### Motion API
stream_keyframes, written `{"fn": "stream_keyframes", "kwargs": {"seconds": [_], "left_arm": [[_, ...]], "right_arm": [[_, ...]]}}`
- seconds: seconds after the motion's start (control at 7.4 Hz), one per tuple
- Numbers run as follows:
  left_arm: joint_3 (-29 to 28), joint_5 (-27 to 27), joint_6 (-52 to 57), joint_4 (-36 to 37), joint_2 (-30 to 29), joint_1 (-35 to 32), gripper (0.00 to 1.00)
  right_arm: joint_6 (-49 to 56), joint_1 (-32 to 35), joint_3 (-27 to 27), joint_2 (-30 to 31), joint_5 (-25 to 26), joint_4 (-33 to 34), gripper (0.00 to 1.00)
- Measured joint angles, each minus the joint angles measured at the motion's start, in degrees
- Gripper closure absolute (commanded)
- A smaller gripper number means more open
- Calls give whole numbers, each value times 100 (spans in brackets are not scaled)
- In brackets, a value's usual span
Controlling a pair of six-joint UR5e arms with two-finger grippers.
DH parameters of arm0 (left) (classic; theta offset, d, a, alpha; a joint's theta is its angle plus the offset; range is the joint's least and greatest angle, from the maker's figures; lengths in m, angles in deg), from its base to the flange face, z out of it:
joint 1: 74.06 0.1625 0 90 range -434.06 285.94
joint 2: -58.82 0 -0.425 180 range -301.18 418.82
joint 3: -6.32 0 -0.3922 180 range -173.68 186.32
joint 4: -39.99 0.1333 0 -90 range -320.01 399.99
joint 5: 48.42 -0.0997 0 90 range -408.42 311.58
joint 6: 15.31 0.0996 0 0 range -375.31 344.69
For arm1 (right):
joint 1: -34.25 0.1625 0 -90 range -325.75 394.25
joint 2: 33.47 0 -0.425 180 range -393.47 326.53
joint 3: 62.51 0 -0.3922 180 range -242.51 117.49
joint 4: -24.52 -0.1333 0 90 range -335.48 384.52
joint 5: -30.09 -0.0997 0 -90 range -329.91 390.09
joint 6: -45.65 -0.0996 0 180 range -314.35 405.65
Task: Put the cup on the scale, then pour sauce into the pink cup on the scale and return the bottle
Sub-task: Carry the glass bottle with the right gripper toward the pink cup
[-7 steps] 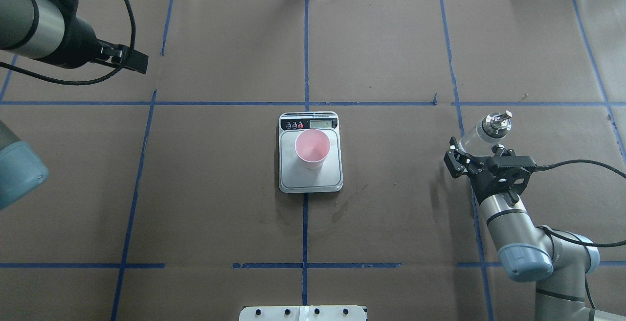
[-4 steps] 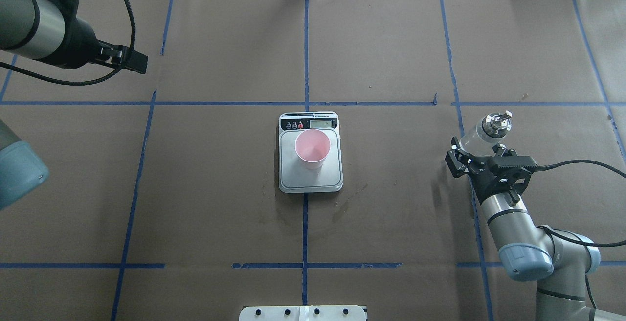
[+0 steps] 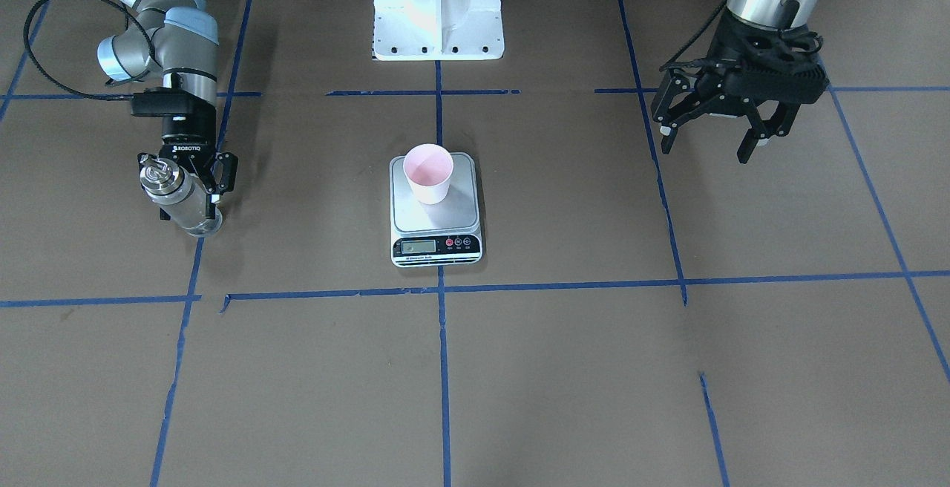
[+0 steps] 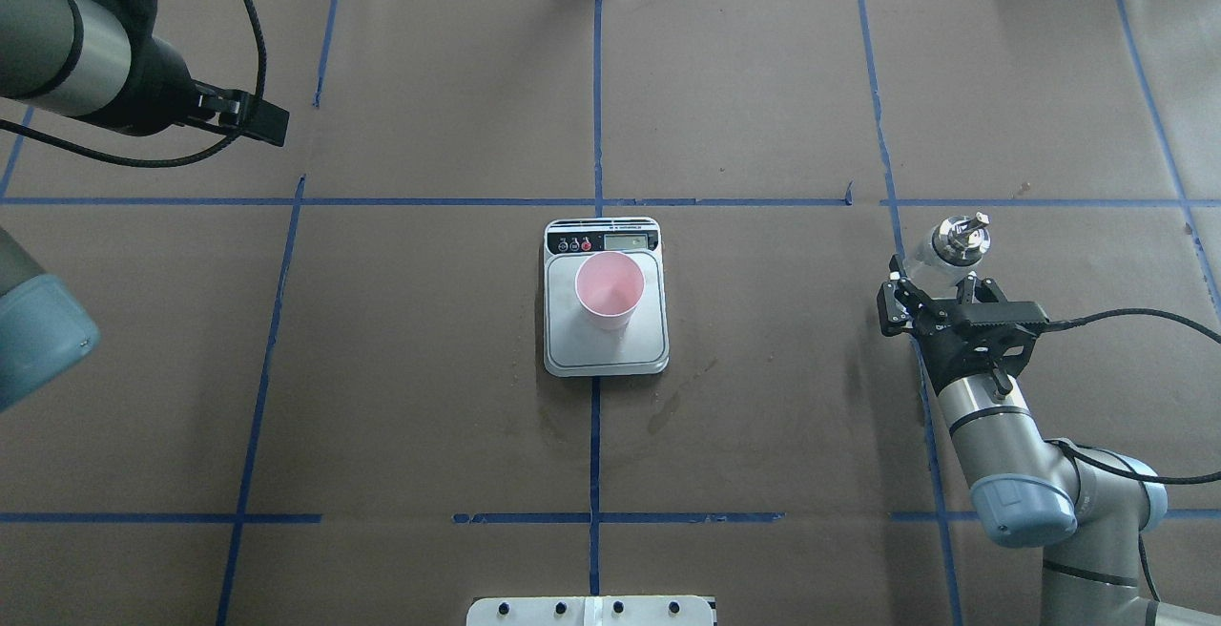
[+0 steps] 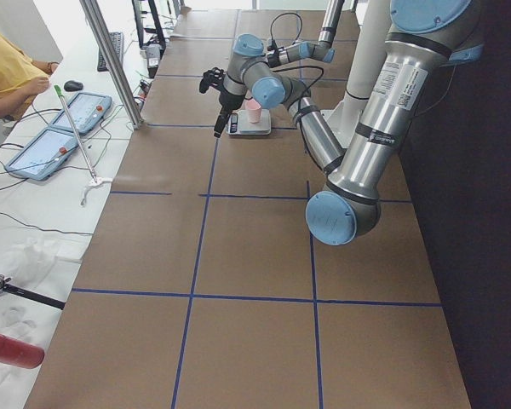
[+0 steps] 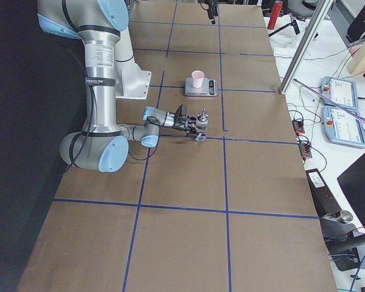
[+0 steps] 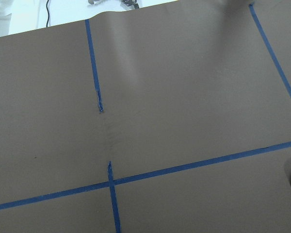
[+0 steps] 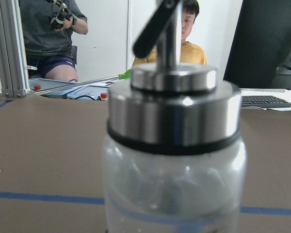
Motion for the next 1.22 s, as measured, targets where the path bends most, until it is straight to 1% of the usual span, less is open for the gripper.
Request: {"fn": "stream_keyframes", "kwargs": {"seconds": [0.14, 0.27, 0.41, 0.54, 0.68, 0.81, 1.08, 1.22], "left_arm": [[-3, 3, -1, 1, 0, -1, 0], [-8, 5, -1, 1, 0, -2, 0], [-17, 6, -1, 4, 3, -3, 0], [-27, 6, -1, 7, 5, -6, 0], [-35, 6, -1, 9, 7, -7, 0], [-36, 6, -1, 10, 23, -8, 0], [-28, 4, 11, 7, 91, -8, 0], [-30, 12, 51, -9, 144, -8, 0]], "right_arm": [[444, 17, 142, -99, 67, -196, 100], [1060, 42, 445, -201, 106, -306, 100], [1454, 52, 703, -239, 116, -327, 100], [1643, 45, 825, -308, 114, -217, 100], [1748, 33, 901, -444, 112, 53, 100], [1794, 16, 1006, -616, 132, 481, 100], [1901, -71, 1397, -929, 204, 1768, 100], [2137, -156, 1497, -1144, 221, 2282, 100]]}}
